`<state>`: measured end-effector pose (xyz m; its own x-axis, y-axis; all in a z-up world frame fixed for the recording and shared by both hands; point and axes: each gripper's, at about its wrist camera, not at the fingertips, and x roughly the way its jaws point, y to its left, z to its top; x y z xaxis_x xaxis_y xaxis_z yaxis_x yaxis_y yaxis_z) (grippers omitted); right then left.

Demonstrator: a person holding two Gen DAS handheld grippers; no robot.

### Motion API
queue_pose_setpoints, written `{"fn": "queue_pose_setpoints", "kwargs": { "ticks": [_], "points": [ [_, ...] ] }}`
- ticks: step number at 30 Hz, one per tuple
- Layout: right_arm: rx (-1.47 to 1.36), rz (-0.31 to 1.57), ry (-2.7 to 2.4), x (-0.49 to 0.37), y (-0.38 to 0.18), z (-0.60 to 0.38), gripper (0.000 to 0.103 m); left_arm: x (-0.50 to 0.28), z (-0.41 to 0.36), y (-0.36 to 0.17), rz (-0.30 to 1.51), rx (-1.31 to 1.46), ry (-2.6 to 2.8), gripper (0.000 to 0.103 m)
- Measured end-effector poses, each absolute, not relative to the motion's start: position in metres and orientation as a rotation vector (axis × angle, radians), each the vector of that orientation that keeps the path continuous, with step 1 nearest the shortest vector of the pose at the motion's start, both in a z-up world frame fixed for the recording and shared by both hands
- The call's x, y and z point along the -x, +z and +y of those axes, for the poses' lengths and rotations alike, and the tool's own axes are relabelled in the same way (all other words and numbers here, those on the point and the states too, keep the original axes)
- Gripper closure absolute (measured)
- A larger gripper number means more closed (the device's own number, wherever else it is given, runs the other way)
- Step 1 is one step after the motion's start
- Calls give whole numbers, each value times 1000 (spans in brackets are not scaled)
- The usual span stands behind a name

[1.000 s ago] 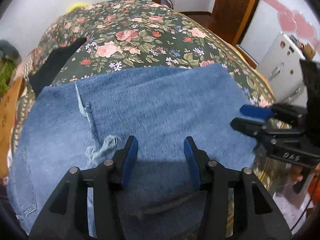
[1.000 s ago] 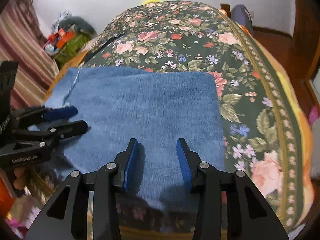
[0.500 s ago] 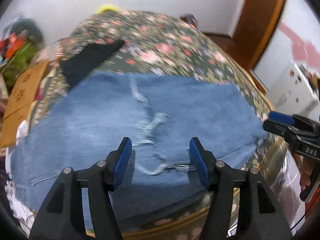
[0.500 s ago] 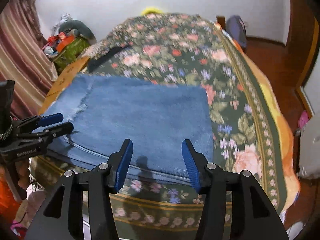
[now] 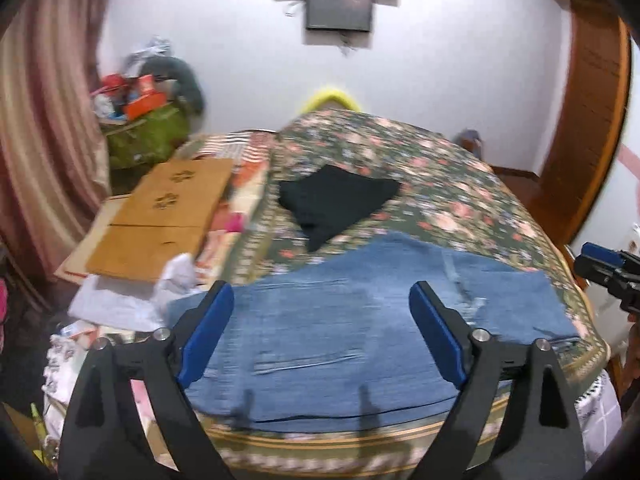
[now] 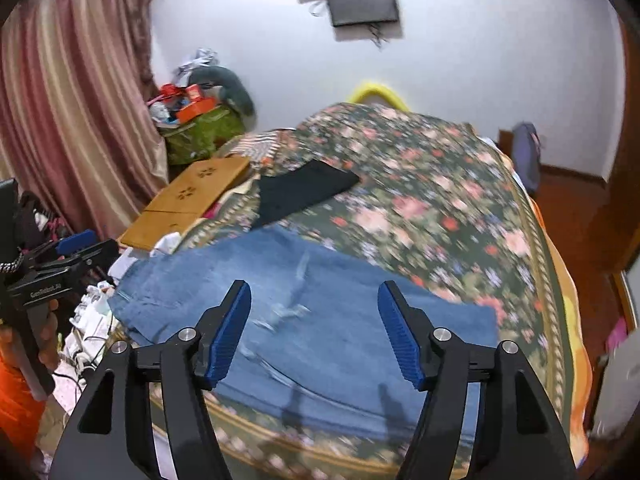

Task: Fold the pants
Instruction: 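Release the hem and withdraw the right tool from the folded jeans, then grasp the jeans waistband with the left tool and lift it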

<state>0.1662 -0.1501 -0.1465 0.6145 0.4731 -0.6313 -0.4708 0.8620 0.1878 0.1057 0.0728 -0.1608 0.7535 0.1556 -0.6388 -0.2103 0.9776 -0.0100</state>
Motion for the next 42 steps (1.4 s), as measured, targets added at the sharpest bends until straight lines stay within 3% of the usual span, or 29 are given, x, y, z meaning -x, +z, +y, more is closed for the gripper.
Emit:
{"fn": "queue_pose_setpoints", "kwargs": {
  "ticks": [6, 13, 23, 42],
  "points": [
    [52, 732, 599, -174, -150, -99, 39, -80, 148, -177, 735, 171, 268, 4],
    [166, 788, 606, -179, -179, -46, 36, -63, 211, -240, 886, 335, 261, 4],
    [176, 988, 594, -192, -247, -30, 34, -55, 220, -320, 1065, 711, 86, 6],
    [163, 1002, 607, -192, -252, -27, 29, -75, 224, -328, 968, 716, 81, 10]
  ]
}}
